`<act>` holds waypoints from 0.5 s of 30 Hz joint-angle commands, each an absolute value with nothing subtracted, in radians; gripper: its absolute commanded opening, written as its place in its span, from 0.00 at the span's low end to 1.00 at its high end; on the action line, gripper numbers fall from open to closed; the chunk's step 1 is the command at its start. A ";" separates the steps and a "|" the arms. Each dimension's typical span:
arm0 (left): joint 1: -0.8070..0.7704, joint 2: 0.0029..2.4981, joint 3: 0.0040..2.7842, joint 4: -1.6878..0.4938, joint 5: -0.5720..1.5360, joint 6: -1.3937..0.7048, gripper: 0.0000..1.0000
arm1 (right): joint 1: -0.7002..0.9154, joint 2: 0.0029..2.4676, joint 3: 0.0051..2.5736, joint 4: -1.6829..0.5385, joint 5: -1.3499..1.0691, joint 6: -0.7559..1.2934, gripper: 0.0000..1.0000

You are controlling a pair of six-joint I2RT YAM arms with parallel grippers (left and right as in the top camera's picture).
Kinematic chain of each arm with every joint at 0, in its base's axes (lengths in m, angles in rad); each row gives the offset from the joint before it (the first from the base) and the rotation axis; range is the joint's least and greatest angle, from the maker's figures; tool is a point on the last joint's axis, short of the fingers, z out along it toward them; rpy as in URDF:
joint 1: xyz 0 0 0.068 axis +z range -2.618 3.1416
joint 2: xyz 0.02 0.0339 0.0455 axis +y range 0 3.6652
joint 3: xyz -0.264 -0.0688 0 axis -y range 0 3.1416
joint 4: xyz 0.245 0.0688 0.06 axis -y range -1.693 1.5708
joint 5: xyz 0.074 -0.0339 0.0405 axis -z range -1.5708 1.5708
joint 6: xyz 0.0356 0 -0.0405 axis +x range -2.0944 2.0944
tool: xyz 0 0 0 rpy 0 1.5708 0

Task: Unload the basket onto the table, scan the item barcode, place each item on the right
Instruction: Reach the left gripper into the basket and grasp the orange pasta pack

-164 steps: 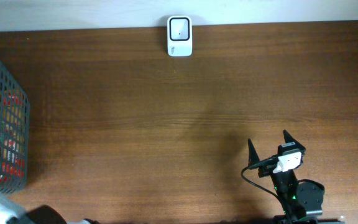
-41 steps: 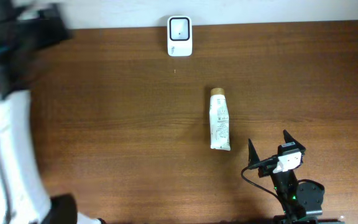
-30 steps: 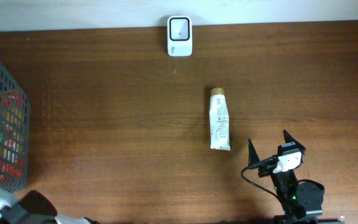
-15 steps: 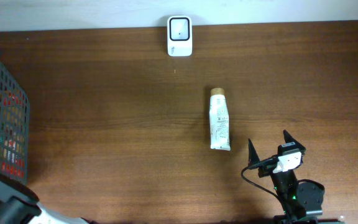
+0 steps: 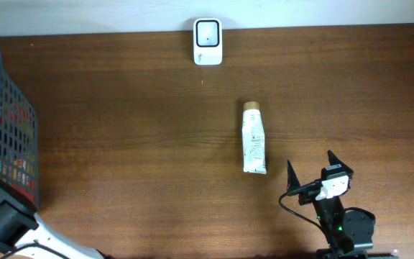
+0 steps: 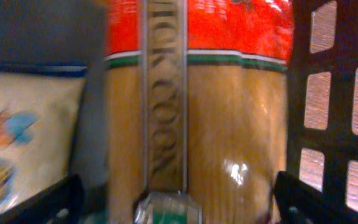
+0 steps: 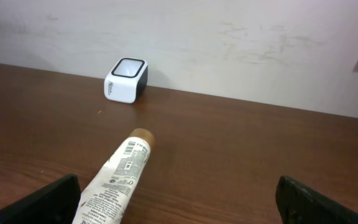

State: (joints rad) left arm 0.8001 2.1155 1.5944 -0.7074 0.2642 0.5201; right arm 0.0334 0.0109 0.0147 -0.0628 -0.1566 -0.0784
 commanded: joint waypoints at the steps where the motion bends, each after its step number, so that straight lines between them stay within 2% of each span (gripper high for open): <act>1: 0.769 2.179 1.586 -0.703 0.300 0.552 0.84 | 0.032 0.004 0.006 -0.064 -0.162 -0.078 0.99; 4: 0.770 2.211 1.586 -0.704 0.295 0.552 0.65 | 0.032 0.004 0.006 -0.063 -0.162 -0.078 0.99; 6: 0.770 2.210 1.587 -0.699 0.292 0.551 0.25 | 0.032 0.004 0.006 -0.063 -0.162 -0.078 0.99; 7: 0.770 2.210 1.590 -0.700 0.292 0.550 0.09 | 0.032 0.004 0.006 -0.063 -0.162 -0.078 0.99; 9: 0.770 2.208 1.620 -0.743 0.292 0.538 0.00 | 0.032 0.004 0.006 -0.064 -0.162 -0.078 0.99; 15: 0.768 2.115 1.867 -0.924 0.292 0.452 0.00 | 0.032 0.004 0.006 -0.063 -0.162 -0.078 0.99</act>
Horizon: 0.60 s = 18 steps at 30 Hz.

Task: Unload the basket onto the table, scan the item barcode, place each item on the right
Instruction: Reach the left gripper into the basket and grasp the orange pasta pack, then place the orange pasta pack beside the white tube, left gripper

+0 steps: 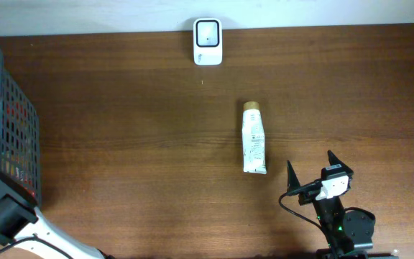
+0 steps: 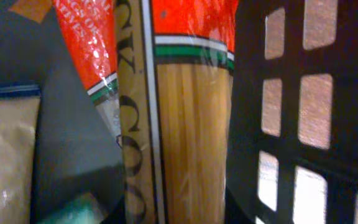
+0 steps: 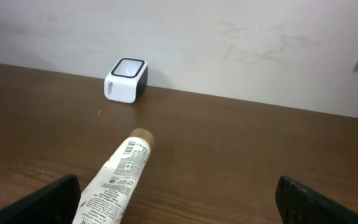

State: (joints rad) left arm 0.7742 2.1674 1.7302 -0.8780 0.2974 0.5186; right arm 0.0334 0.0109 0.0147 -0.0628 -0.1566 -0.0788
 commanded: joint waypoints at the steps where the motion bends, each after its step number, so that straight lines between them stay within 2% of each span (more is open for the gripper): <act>1: 0.768 2.083 1.919 -0.949 0.293 0.434 0.00 | 0.032 0.004 0.006 -0.063 -0.162 -0.078 0.98; 6: 0.768 1.855 2.103 -0.986 0.293 0.390 0.00 | 0.032 0.004 0.006 -0.063 -0.162 -0.078 0.99; 11: 0.743 1.586 2.129 -0.928 0.396 0.205 0.00 | 0.032 0.004 0.006 -0.063 -0.162 -0.078 0.99; 13: 0.669 1.512 2.129 -1.000 0.461 0.121 0.00 | 0.032 0.004 0.006 -0.064 -0.162 -0.078 0.99; 16: 0.392 1.517 2.110 -1.200 0.467 0.063 0.00 | 0.032 0.004 0.006 -0.063 -0.162 -0.078 0.98; 18: 0.212 1.551 2.032 -1.220 0.454 0.049 0.00 | 0.032 0.004 0.006 -0.063 -0.162 -0.078 0.99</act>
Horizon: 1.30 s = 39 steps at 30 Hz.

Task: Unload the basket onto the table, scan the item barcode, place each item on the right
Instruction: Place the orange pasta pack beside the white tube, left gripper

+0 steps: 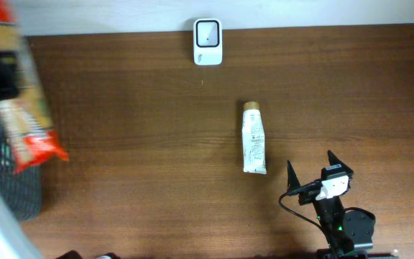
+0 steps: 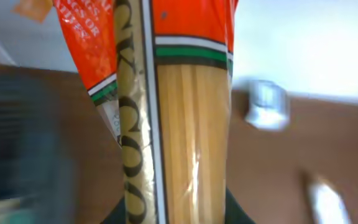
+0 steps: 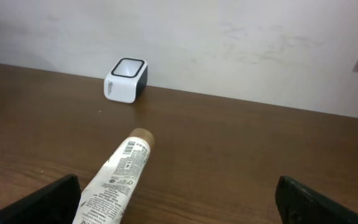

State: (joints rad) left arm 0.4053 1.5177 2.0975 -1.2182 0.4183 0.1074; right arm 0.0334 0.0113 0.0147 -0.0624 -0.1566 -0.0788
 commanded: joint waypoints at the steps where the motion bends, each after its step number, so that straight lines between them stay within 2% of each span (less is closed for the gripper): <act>1: 0.162 1.565 2.000 -1.209 0.431 0.021 0.00 | 0.032 0.004 0.006 -0.063 -0.162 -0.078 0.99; 8: -0.289 1.837 1.617 -0.782 0.365 -0.319 0.00 | 0.032 0.004 0.006 -0.064 -0.162 -0.078 0.98; 15: -0.494 2.120 1.604 -0.653 0.276 -0.678 0.00 | 0.032 0.004 0.006 -0.063 -0.162 -0.078 0.99; 18: -0.544 2.139 1.604 -0.614 0.247 -0.692 0.00 | 0.032 0.004 0.006 -0.064 -0.162 -0.078 0.99; 21: -0.579 2.139 1.604 -0.560 0.239 -0.692 0.17 | 0.032 0.004 0.006 -0.064 -0.162 -0.078 0.99; 22: -0.587 2.139 1.604 -0.554 0.239 -0.692 0.32 | 0.032 0.004 0.006 -0.064 -0.162 -0.078 0.99; 23: -0.588 2.139 1.604 -0.554 0.239 -0.692 0.38 | 0.032 0.004 0.006 -0.063 -0.162 -0.078 0.99; 25: -0.588 2.139 1.604 -0.561 0.241 -0.692 0.68 | 0.032 0.004 0.006 -0.063 -0.162 -0.078 0.99; 26: -0.588 2.139 1.604 -0.561 0.243 -0.692 0.76 | 0.032 0.004 0.006 -0.063 -0.162 -0.078 0.98; 28: -0.585 2.134 1.609 -0.561 0.247 -0.673 0.82 | 0.032 0.004 0.006 -0.064 -0.162 -0.078 0.99; 30: -0.557 2.093 1.631 -0.569 0.247 -0.606 0.96 | 0.032 0.004 0.006 -0.063 -0.162 -0.078 0.99; 31: -0.540 2.067 1.642 -0.575 0.247 -0.566 0.99 | 0.032 0.004 0.006 -0.064 -0.162 -0.078 0.99; 34: -0.438 1.923 1.698 -0.639 0.246 -0.385 0.99 | 0.032 0.004 0.006 -0.064 -0.162 -0.078 0.99; 39: -0.169 1.622 1.722 -0.716 0.246 -0.073 0.99 | 0.032 0.004 0.006 -0.063 -0.162 -0.078 0.99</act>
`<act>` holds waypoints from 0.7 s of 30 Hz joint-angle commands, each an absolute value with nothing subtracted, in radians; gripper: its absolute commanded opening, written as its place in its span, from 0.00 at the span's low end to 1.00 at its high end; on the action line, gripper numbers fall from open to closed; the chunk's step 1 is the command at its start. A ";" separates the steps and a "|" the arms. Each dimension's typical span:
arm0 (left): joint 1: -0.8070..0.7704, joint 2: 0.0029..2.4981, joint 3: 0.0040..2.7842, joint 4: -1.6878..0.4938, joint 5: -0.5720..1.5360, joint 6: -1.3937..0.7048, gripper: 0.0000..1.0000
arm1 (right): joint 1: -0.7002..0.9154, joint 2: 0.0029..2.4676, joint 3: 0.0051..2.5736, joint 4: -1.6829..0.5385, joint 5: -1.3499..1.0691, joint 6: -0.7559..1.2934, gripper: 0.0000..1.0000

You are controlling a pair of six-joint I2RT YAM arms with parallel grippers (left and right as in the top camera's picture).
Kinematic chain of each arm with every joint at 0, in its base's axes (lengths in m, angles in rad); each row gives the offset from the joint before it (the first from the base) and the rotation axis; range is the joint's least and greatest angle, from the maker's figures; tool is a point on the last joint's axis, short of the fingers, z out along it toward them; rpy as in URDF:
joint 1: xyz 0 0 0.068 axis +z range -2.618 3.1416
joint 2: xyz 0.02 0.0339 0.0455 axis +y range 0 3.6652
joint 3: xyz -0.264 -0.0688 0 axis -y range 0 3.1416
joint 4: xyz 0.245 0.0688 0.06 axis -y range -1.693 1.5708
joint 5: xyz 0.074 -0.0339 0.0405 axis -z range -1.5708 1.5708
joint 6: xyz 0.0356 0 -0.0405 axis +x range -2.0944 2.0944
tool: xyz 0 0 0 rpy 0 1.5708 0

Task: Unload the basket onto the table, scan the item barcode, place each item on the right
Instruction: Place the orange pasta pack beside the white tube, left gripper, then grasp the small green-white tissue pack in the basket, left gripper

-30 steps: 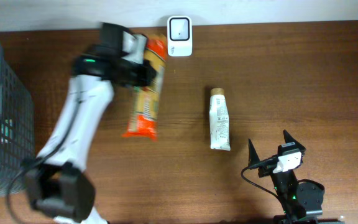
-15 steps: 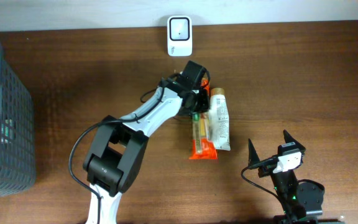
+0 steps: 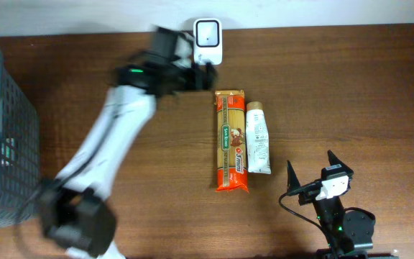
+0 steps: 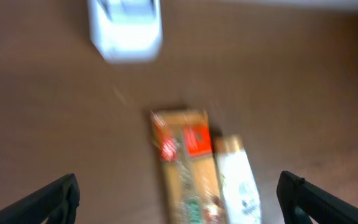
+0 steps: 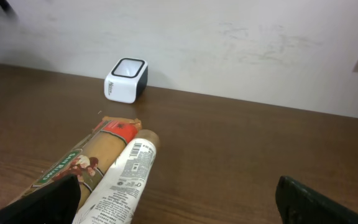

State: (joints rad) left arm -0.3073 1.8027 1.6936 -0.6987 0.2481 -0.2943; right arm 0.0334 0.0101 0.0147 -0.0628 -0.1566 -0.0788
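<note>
A long orange spaghetti pack lies flat on the table, touching the left side of a white tube. My left gripper hovers open between the pack's far end and the white barcode scanner, holding nothing. The blurred left wrist view looks down on the scanner, the pack and the tube, with the left gripper open. My right gripper rests open near the front edge. From it I see the pack, the tube and the scanner.
A dark mesh basket with more packaged goods stands at the table's left edge. The left arm stretches diagonally from the front left toward the scanner. A pale wall rises right behind the scanner.
The left gripper held the spaghetti pack up over the basket. Now the pack lies on the table against the tube, and the gripper is open near the scanner. The tube sits slightly further right.
The left gripper was open inside the basket over the spaghetti pack, then shut on it there, then held it lifted above the basket. Now the pack lies in the middle of the table beside the tube, let go. The right arm never moved.
</note>
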 commanded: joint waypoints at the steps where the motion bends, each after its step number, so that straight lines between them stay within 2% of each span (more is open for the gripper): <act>1: -0.107 1.571 1.722 -0.718 0.243 -0.044 0.99 | 0.032 0.004 0.006 -0.063 -0.162 -0.078 0.99; 5: 0.237 1.407 1.722 -0.727 0.118 -0.037 0.99 | 0.032 0.004 0.006 -0.064 -0.162 -0.078 0.99; 8: 0.480 1.380 1.722 -0.766 0.050 -0.063 0.99 | 0.032 0.004 0.006 -0.063 -0.162 -0.078 0.99; 11: 0.619 1.407 1.717 -0.829 -0.075 -0.120 1.00 | 0.032 0.004 0.006 -0.063 -0.162 -0.078 0.99; 14: 0.694 1.486 1.716 -0.875 -0.156 -0.118 1.00 | 0.032 0.004 0.006 -0.063 -0.162 -0.078 0.99; 19: 0.749 1.671 1.716 -0.950 -0.161 -0.018 0.98 | 0.032 0.004 0.006 -0.063 -0.162 -0.078 0.99; 21: 0.755 1.762 1.716 -0.976 -0.129 0.123 0.97 | 0.032 0.004 0.006 -0.064 -0.162 -0.078 0.99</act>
